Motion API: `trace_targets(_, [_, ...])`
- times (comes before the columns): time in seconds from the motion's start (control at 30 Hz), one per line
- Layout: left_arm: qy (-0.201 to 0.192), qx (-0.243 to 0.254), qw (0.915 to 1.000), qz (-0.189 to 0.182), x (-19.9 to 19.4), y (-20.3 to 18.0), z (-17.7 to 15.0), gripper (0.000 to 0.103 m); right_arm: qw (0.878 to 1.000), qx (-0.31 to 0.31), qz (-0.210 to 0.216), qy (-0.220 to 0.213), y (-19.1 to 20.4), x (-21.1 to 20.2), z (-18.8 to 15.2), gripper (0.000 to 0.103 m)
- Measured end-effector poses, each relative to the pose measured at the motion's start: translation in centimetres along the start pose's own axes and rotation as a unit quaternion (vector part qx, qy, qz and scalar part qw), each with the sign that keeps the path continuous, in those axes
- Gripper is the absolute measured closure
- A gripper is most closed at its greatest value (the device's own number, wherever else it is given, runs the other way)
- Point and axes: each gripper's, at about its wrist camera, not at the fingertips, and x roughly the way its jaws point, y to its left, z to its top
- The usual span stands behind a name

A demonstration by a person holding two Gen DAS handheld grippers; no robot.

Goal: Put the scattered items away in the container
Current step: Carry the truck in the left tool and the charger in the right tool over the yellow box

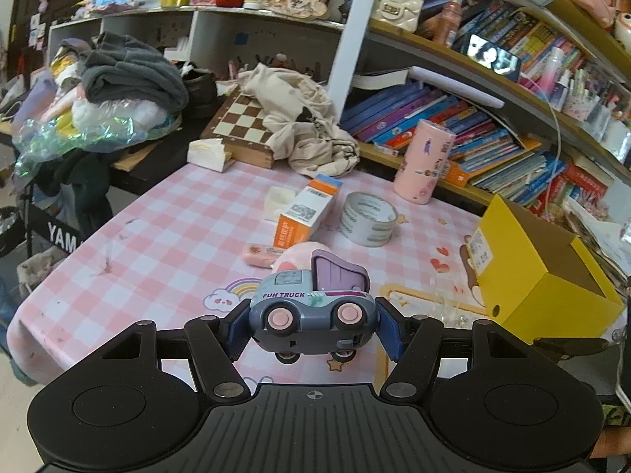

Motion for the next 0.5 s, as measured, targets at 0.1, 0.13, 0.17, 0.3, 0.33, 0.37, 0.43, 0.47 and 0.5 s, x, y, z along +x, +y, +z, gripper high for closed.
trace_targets(0.1, [-0.004, 0.009, 0.9999, -0.010, -0.4, 0.0, 0.1, 0.039, 1.000, 0.007, -0.009, -0.020, 0.3, -1.2, -0.1, 0.040])
trace_targets(0.13, [-0.006, 0.012, 0.9998, -0.013, -0.5, 0.0, 0.1, 0.039, 1.000, 0.009, -0.012, -0.027, 0.4, -1.6, -0.2, 0.040])
trace_targets(0.17, [-0.007, 0.014, 0.9997, -0.017, -0.7, 0.0, 0.2, 0.039, 0.999, 0.013, -0.017, -0.035, 0.5, -2.0, -0.2, 0.040])
trace_targets(0.3, [-0.011, 0.021, 0.9993, -0.028, -1.2, 0.2, 0.1, 0.039, 0.997, 0.025, -0.034, -0.067, 0.6, -3.5, -0.2, 0.040])
trace_targets(0.33, [-0.011, 0.022, 0.9992, -0.030, -1.3, 0.2, 0.1, 0.039, 0.996, 0.028, -0.037, -0.073, 0.6, -3.7, -0.2, 0.040])
trace_targets(0.37, [-0.012, 0.022, 0.9992, -0.032, -1.4, 0.3, 0.1, 0.039, 0.996, 0.030, -0.041, -0.078, 0.6, -4.0, -0.2, 0.040])
trace_targets(0.43, [-0.015, 0.023, 0.9990, -0.037, -1.6, 0.4, 0.1, 0.039, 0.995, 0.033, -0.046, -0.085, 0.6, -4.4, -0.1, 0.040])
trace_targets(0.47, [-0.016, 0.023, 0.9989, -0.038, -1.7, 0.5, 0.1, 0.039, 0.995, 0.033, -0.048, -0.086, 0.7, -4.5, -0.1, 0.040])
trace_targets(0.5, [-0.018, 0.023, 0.9988, -0.040, -1.7, 0.5, 0.2, 0.039, 0.994, 0.033, -0.051, -0.088, 0.7, -4.6, -0.1, 0.040])
